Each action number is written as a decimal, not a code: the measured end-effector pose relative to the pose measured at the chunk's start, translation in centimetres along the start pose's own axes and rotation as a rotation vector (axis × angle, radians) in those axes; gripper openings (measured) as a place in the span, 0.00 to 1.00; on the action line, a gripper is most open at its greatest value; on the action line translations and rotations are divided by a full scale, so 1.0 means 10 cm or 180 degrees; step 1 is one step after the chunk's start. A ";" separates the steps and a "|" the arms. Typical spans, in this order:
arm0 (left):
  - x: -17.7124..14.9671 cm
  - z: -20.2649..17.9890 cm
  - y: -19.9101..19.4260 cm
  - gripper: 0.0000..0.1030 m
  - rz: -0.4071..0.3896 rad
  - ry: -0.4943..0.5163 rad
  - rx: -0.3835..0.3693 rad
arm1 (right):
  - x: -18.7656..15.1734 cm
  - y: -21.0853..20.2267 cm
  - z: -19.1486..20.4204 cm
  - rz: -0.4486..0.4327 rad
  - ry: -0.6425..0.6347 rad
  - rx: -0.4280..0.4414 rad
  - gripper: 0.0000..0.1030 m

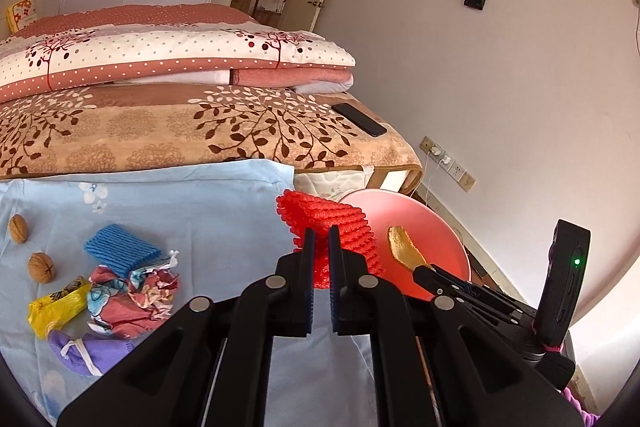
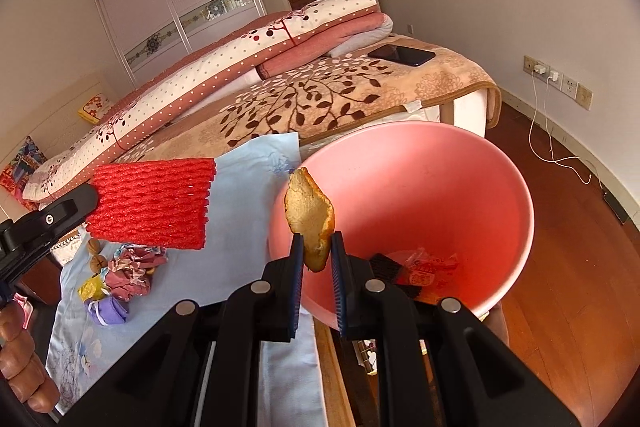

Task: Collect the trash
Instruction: 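Carry the red net in the left tool and the chip in the right tool over the bucket, then open the left tool to drop the red net while the right tool releases the chip, then move both open tools back over the trash on the sheet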

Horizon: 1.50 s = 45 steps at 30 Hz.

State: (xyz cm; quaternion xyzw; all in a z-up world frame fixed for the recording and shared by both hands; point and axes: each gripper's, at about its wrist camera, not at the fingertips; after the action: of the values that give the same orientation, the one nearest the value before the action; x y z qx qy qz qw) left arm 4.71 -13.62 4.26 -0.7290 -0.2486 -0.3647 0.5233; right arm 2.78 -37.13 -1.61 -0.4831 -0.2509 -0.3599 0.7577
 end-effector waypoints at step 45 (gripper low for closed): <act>-0.25 -0.68 0.55 0.34 0.0376 0.0434 -0.0249 | -0.06 -0.02 -0.52 -0.0012 0.0346 -0.0162 0.25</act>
State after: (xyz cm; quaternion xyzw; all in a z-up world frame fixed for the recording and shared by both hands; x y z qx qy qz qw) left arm 5.43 -21.78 0.29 -0.7357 -0.1545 -0.3913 0.5307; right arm 2.47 -41.76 -4.07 -0.4815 -0.2010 -0.3933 0.7570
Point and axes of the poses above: each gripper's, at about its wrist camera, not at the fingertips, and y roughly the way its jaws point, z to its left, x to its top, and after that the axes turned 11 degrees about x, right-handed
